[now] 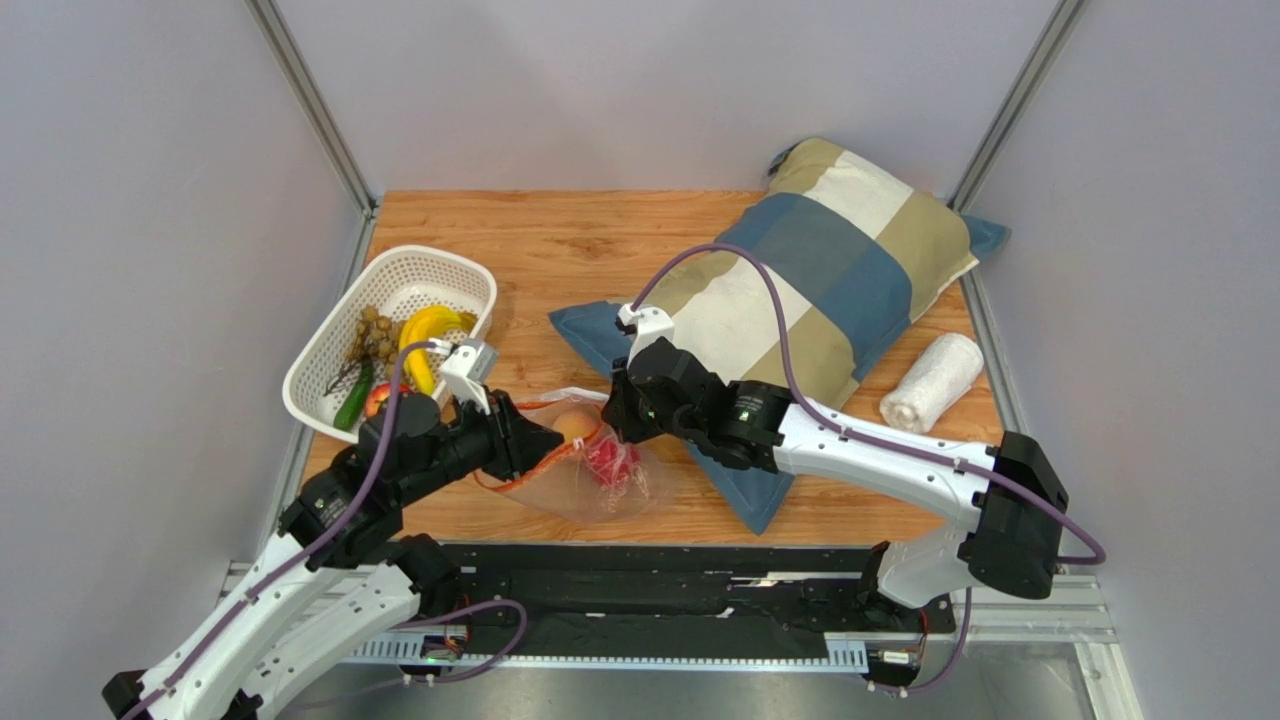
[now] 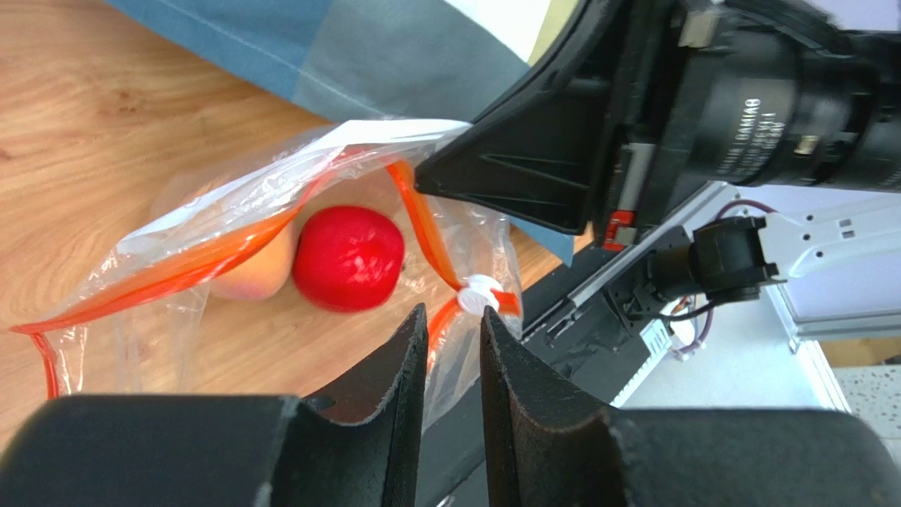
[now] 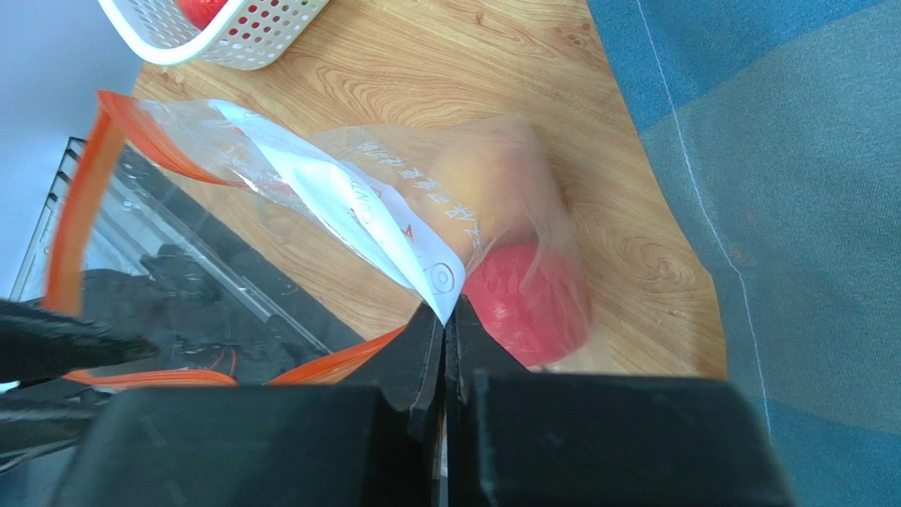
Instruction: Open the zip-top bag and remove the fake food
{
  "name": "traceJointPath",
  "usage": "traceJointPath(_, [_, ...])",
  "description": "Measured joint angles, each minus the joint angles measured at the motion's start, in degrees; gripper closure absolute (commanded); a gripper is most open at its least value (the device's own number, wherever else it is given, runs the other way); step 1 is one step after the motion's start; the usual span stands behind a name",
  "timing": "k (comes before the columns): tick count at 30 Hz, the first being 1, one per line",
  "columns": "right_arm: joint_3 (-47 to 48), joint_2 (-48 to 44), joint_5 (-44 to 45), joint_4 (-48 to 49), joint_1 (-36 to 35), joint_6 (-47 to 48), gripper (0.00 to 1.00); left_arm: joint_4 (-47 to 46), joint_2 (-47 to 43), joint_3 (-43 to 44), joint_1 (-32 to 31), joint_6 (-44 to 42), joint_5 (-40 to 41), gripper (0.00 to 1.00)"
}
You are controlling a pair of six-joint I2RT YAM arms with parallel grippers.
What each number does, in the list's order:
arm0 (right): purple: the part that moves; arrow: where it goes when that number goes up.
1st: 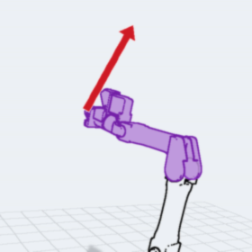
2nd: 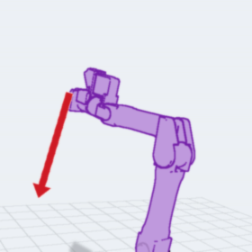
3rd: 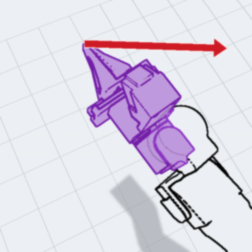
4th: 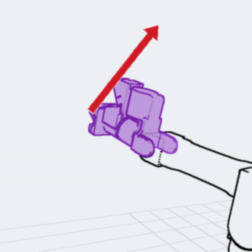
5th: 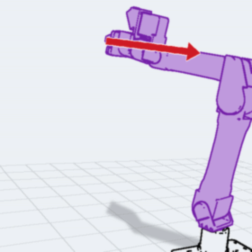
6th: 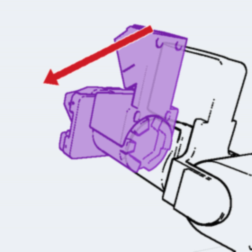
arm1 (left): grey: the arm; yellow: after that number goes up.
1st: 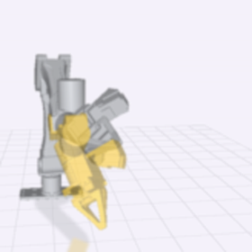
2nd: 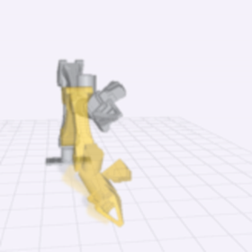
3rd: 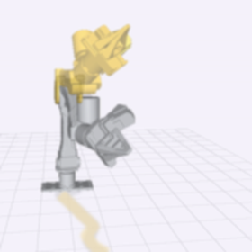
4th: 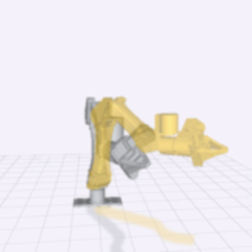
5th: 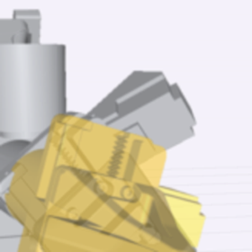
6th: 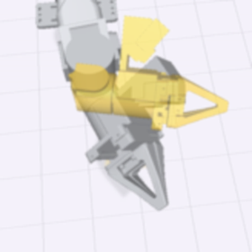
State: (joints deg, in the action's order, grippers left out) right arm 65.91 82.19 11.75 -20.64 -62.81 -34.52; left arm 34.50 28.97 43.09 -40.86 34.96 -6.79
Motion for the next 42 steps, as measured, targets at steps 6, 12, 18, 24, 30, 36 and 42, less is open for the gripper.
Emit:
traceJointPath(6, [0.0,-0.24,-0.94,0.04,0.0,-0.31,1.0,-0.04,4.28,-1.73,-0.04,0.94,1.79,0.77])
traceJointPath(12, [0.0,-0.24,-1.68,0.11,0.0,-0.9,1.0,1.4,11.78,-1.7,-0.26,0.83,4.7,0.72])
traceJointPath(18, [-0.2,-0.22,-3.52,0.35,0.0,-2.71,0.87,1.86,14.6,-1.84,-1.77,0.85,8.39,0.58])
traceJointPath(24, [-0.55,-0.26,-6.64,0.07,0.39,-4.31,0.38,-1.62,15.43,-5.53,-1.9,1.16,7.91,0.53])
traceJointPath(30, [-6.64,-7.74,-7.13,-2.82,1.33,-4.26,0.45,-4.15,17.42,-8.35,-1.9,1.18,4.66,0.51])
traceJointPath(36, [-15.91,-17.88,-6.23,-1.95,1.77,-6.38,0.85,-7.34,17.64,-11.1,-1.92,1.31,0.55,0.43])
traceJointPath(42, [-20.31,-13.35,-5.84,-0.94,1.84,-7.82,0.88,-10.12,19.43,-12.37,-1.92,1.79,-2.67,0.41])
